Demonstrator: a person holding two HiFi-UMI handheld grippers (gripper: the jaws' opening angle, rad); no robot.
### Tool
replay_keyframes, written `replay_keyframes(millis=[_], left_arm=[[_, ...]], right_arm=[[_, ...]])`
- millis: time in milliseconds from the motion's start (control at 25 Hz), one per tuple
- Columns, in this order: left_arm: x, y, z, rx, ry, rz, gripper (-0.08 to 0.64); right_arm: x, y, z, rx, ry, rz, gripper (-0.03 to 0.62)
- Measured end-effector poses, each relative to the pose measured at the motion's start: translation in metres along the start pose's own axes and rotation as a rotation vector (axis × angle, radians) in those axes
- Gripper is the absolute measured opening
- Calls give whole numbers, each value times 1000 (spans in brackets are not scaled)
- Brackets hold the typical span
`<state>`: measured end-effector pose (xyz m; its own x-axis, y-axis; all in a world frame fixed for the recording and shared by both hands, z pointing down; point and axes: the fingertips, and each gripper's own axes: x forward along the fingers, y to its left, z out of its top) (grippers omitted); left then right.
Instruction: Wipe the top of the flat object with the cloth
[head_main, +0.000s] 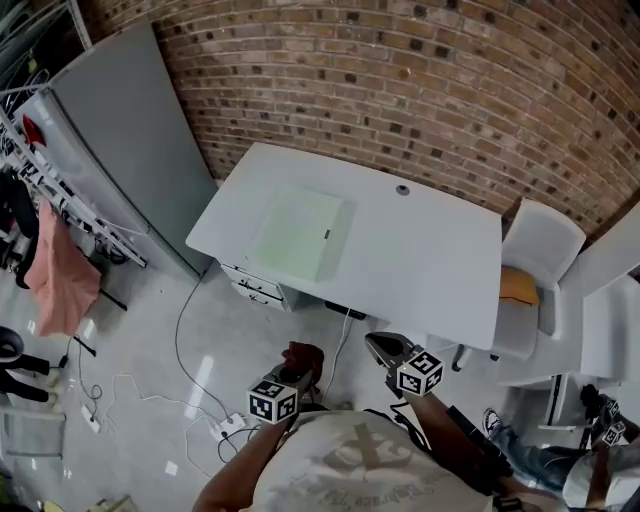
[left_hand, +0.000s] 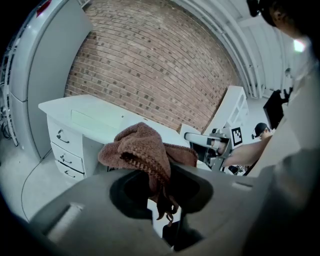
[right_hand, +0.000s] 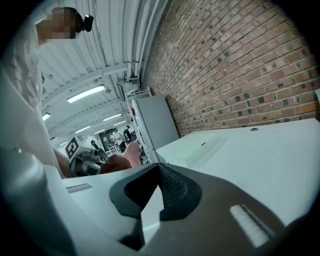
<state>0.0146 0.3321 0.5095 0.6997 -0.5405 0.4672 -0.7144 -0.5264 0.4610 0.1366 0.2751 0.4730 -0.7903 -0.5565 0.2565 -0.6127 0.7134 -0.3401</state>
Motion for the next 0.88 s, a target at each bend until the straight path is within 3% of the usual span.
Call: replay_keyframes(millis=[520, 880], left_arm=[[-9, 105, 78, 18, -19, -64, 86], [-29, 169, 115, 29, -43, -55, 86]], right_arm=[[89, -27, 48, -26, 23, -173, 8], [144, -47, 71, -68, 57, -255, 8]])
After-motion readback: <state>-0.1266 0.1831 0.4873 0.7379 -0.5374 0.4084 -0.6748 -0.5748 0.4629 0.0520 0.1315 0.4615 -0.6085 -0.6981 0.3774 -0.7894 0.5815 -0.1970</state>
